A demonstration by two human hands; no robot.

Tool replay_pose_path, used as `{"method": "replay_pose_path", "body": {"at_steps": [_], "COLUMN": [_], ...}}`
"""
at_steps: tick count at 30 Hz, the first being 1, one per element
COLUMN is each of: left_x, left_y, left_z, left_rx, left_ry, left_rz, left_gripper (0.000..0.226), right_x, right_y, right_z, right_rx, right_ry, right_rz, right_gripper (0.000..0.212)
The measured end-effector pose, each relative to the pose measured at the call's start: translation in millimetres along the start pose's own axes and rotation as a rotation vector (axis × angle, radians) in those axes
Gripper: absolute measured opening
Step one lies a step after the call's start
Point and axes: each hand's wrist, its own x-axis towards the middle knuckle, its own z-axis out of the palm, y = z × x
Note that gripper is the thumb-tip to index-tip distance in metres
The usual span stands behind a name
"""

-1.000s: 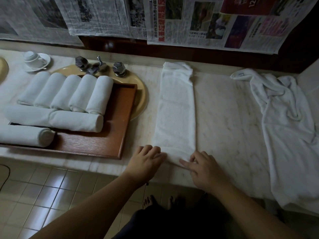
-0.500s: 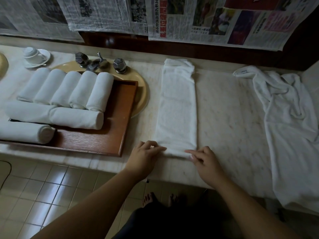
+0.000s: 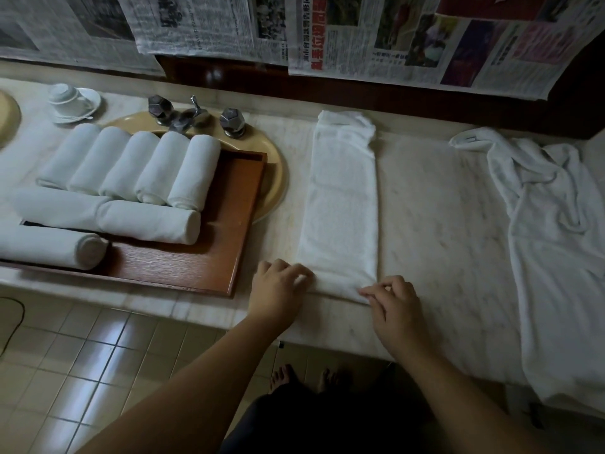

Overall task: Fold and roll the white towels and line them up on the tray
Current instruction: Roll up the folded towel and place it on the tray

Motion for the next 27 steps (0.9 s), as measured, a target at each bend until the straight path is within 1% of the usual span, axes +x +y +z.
{"method": "replay_pose_path", "body": {"at_steps": [2,4,5,7,9,11,13,15,18,20,23,25,27], "left_x": [-3.9,-4.9,-4.2,-1.4,2.8,5.0,5.2,3.7,-1.8,-8.9,-18.3,-18.4,-12.9], "left_y": [-9.3,-15.8,-18.9,-26.4,-34.1,-38.8,-37.1,-30.4,-24.1,-20.9,-12.4,-4.4,2.4], "left_z": [2.7,1.8,0.6,-1.5,-2.9,-2.1,-1.0,-1.2,-3.4,-7.6,-13.4,-14.4,-11.9], "left_rx": [0.149,0.248,0.282,0.341,0.379,0.384,0.344,0.264,0.172,0.098,-0.07,-0.206,-0.262], "left_ry": [0.071,0.104,0.105,0.075,0.039,0.026,0.034,0.032,-0.026,-0.071,-0.114,-0.103,-0.074], "left_rz": [0.163,0.306,0.384,0.526,0.622,0.644,0.598,0.491,0.37,0.303,0.105,-0.07,-0.163], "left_gripper": [0.019,0.022,0.023,0.033,0.041,0.046,0.042,0.037,0.04,0.036,0.027,0.018,0.016], "right_x": [-5.7,-8.5,-8.7,-7.4,-5.5,-4.6,-4.3,-4.0,-4.7,-8.9,-14.5,-11.2,-1.2], "right_y": [6.1,13.4,16.7,22.5,27.0,26.9,21.4,15.7,9.9,5.4,-2.2,-7.9,-11.5], "right_z": [-1.8,-3.4,-4.2,-4.1,-2.4,0.1,1.0,1.6,-1.6,-4.3,-6.5,-6.0,-3.7], "right_rx": [-0.117,-0.201,-0.236,-0.299,-0.33,-0.325,-0.298,-0.238,-0.127,-0.009,0.13,0.127,0.068], "right_ry": [-0.007,-0.025,-0.039,-0.051,-0.053,-0.049,-0.047,-0.071,-0.121,-0.152,-0.198,-0.232,-0.298], "right_rz": [-0.124,-0.187,-0.204,-0.256,-0.297,-0.302,-0.255,-0.179,-0.069,0.022,0.15,0.225,0.31], "right_gripper": [0.038,0.047,0.049,0.051,0.055,0.057,0.055,0.051,0.041,0.034,0.042,0.034,0.028]}}
